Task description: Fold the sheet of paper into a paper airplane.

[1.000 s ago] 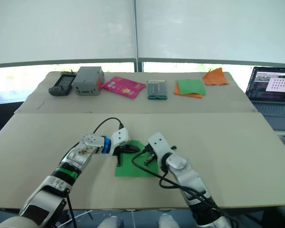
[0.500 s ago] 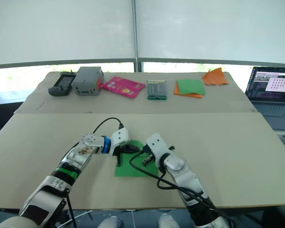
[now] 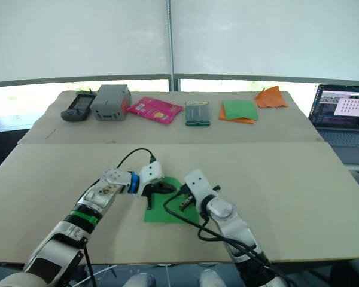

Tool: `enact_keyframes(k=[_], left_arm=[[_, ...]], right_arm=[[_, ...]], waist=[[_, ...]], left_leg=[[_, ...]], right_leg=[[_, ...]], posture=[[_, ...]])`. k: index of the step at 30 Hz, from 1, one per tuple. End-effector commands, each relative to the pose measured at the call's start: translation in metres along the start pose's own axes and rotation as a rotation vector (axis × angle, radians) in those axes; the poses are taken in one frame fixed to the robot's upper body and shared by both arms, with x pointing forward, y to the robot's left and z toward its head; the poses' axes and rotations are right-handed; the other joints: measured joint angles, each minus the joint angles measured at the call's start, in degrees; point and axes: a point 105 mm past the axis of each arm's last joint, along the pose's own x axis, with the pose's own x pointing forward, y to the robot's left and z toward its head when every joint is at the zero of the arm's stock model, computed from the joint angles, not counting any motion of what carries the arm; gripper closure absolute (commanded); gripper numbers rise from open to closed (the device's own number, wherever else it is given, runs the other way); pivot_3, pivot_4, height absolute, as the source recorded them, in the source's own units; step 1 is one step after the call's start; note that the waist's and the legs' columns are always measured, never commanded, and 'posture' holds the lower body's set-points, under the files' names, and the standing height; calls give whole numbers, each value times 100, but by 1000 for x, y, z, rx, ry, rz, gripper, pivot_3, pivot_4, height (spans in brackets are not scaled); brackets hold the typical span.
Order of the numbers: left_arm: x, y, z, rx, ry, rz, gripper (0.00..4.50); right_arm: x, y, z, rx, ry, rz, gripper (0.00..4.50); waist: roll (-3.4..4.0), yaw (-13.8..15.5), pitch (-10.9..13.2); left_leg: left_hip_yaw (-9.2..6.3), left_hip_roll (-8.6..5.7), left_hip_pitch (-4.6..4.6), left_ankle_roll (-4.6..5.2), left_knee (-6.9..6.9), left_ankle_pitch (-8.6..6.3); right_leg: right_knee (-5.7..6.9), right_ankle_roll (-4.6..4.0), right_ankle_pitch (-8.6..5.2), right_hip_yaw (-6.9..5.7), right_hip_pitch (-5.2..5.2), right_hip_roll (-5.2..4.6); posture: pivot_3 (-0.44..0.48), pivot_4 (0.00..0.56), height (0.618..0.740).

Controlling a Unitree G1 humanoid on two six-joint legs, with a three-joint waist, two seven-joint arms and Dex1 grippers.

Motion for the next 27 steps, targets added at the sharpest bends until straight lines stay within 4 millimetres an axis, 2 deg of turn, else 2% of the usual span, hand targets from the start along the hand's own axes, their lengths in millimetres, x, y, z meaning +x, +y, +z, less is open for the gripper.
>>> enact_keyframes(k=[1, 15, 27], left_arm=[[-3, -4, -24, -47, 89, -2, 4500], [-5, -2, -25, -44, 94, 0, 4500], [-5, -1, -25, -45, 96, 2, 4500]], right_arm=[[0, 15, -38, 10, 133, 46, 4466], [-13, 18, -69, -17, 225, 35, 4466], [-27, 27, -85, -28, 298, 85, 4466]], waist=[[-1, -1, -1], [-27, 10, -30], [-48, 24, -61]], left_leg=[[0, 0, 1, 0, 0, 0], [0, 0, 16, 0, -10, -2], [1, 0, 26, -1, -18, -5]], right_leg=[[0, 0, 0, 0, 0, 0], [-2, -4, -9, 0, 6, 0], [-2, -7, -20, 0, 9, -2]], posture=[[0, 150, 740], [0, 150, 740], [0, 150, 740]])
